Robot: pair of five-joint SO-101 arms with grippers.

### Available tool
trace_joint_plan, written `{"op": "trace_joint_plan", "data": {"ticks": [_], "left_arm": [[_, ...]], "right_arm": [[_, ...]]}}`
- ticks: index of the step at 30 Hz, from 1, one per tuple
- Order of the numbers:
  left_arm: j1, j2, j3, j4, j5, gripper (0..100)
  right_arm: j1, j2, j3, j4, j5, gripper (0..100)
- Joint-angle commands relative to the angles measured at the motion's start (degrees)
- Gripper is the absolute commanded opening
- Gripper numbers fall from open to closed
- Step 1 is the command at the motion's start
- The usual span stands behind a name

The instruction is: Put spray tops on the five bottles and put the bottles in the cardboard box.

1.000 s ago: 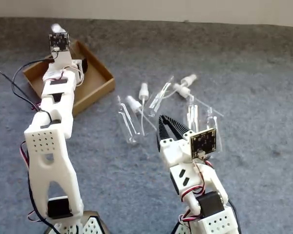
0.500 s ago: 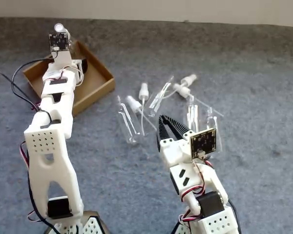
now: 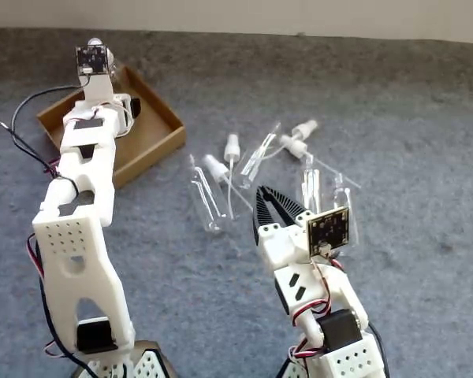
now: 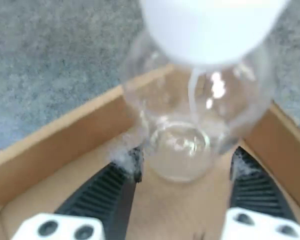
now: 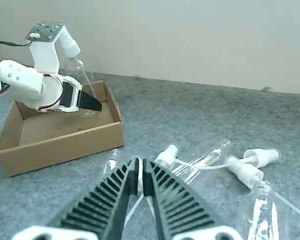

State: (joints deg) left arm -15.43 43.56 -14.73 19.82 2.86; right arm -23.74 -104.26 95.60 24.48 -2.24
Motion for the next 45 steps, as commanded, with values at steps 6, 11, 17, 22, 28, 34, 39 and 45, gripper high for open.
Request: {"op": "trace_joint_plan", "data": {"ticks": [6, 11, 17, 22, 28, 34, 39, 45], "left_arm": [[0.1, -12.0, -0.6, 11.2, 0.4, 24], [0.1, -17.2, -0.6, 19.7, 0.4, 24], [0.4, -24.9, -0.6, 33.1, 0.4, 24], [0.8, -31.2, -0.6, 40.9, 0.4, 24], [5.0, -38.0, -0.6, 54.1, 0.4, 24], [11.9, -41.0, -0.5, 65.1, 0.7, 24], [16.3, -40.9, -0.4, 71.4, 2.2, 23], [19.9, -40.8, 1.5, 73.7, 19.5, 24]], "right_arm": [[0.7, -1.1, 5.8, 0.0, 0.6, 1.2], [0.7, -1.0, 5.8, 0.0, 0.6, 1.2], [0.7, -1.0, 5.8, 0.2, 0.6, 1.2], [0.7, -0.7, 5.8, 0.3, 0.6, 1.2], [0.7, -0.5, 5.8, 1.1, 0.5, 1.2], [-1.5, -0.9, 5.8, 5.8, 0.5, 1.2], [-1.6, -1.0, 5.8, 6.9, 0.6, 1.2], [-1.6, -1.0, 5.8, 6.9, 0.6, 1.2]]}}
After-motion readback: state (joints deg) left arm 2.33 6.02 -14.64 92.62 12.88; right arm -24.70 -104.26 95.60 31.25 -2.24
